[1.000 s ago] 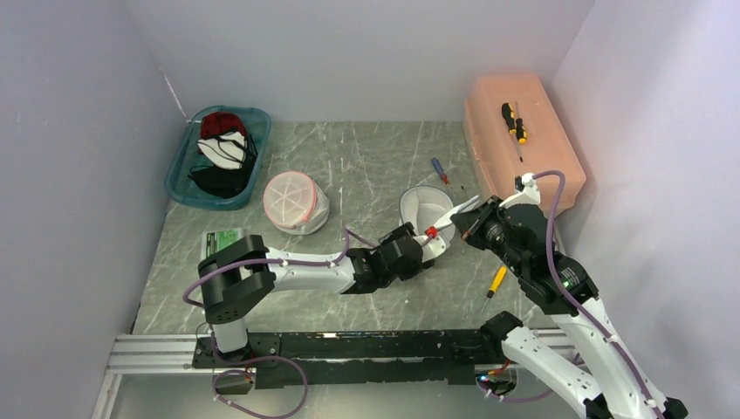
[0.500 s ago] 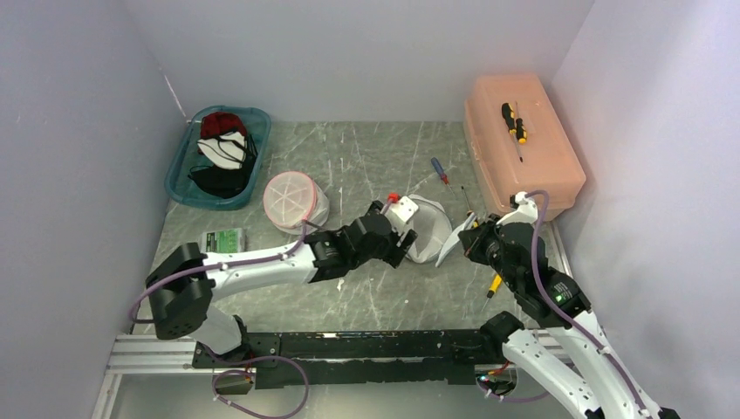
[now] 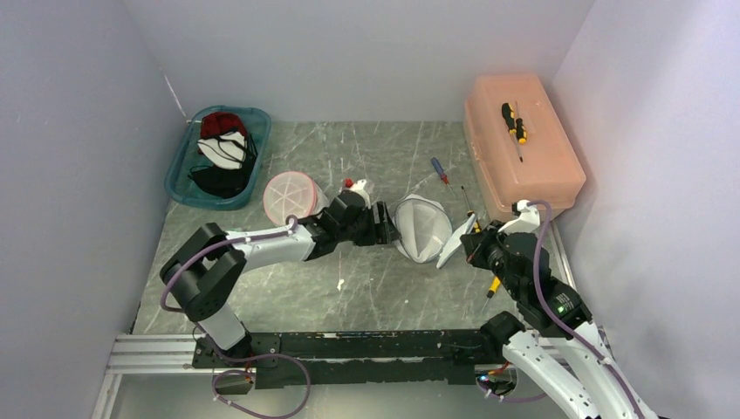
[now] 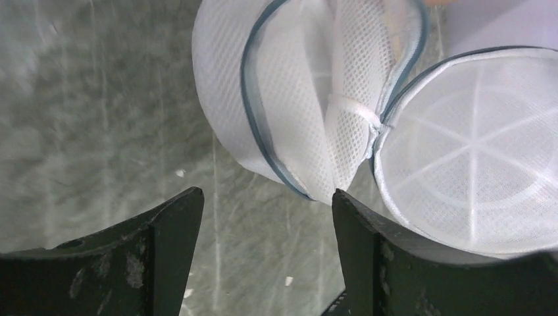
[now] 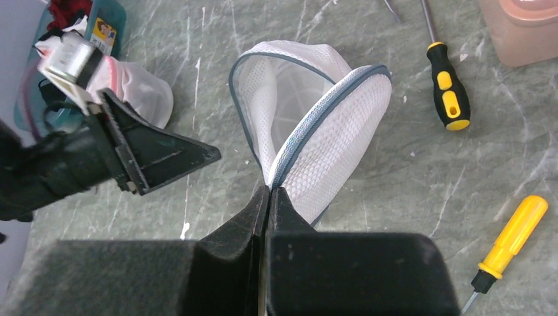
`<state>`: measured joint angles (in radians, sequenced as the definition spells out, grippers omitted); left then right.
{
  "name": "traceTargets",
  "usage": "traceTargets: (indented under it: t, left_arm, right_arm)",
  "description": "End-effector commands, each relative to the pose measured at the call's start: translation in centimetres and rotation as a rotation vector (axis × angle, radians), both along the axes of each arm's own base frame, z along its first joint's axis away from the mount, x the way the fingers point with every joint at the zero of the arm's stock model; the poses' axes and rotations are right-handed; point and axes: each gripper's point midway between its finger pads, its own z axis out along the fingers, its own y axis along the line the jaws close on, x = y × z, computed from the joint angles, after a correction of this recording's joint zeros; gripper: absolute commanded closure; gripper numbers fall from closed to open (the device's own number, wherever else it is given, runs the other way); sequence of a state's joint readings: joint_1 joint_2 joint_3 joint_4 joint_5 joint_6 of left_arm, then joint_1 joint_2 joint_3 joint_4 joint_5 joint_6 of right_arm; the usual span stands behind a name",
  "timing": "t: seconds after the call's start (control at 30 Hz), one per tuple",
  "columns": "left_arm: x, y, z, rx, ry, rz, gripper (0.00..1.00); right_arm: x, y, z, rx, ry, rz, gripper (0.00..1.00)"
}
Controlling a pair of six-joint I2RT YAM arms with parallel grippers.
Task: Unzip the laundry bag and remove the bra
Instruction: Adjust the laundry bag at the center of the board.
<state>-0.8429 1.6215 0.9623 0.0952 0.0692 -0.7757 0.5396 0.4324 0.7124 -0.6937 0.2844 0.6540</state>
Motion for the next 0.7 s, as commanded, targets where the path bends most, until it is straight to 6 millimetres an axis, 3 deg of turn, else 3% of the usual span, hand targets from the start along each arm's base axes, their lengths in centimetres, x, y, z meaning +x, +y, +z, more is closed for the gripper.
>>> traceTargets:
  t: [0.0, 0.1, 0.37, 0.67]
  left_arm:
    - [-1.7, -3.0, 1.3, -0.311, 0.209, 0.024, 0.24]
    - [-2.0, -3.8, 1.5, -0.422, 0.257, 0.03, 0.25]
    - [-1.8, -4.2, 0.7, -0.481, 0.269, 0.039, 0.32]
    - [-2.1, -5.4, -2.5, -0.464, 0.317, 0.026, 0.4]
  right_arm:
    - [0.8, 0.9, 1.2, 0.033, -0.06, 0.025, 1.0]
    - [0.9, 1.1, 1.2, 0.039, -0.068, 0.036, 1.0]
    - [0.9, 1.4, 0.8, 0.048, -0.063, 0.046, 1.0]
    - [0.9, 1.6, 0.9, 0.052, -0.062, 0.051, 1.0]
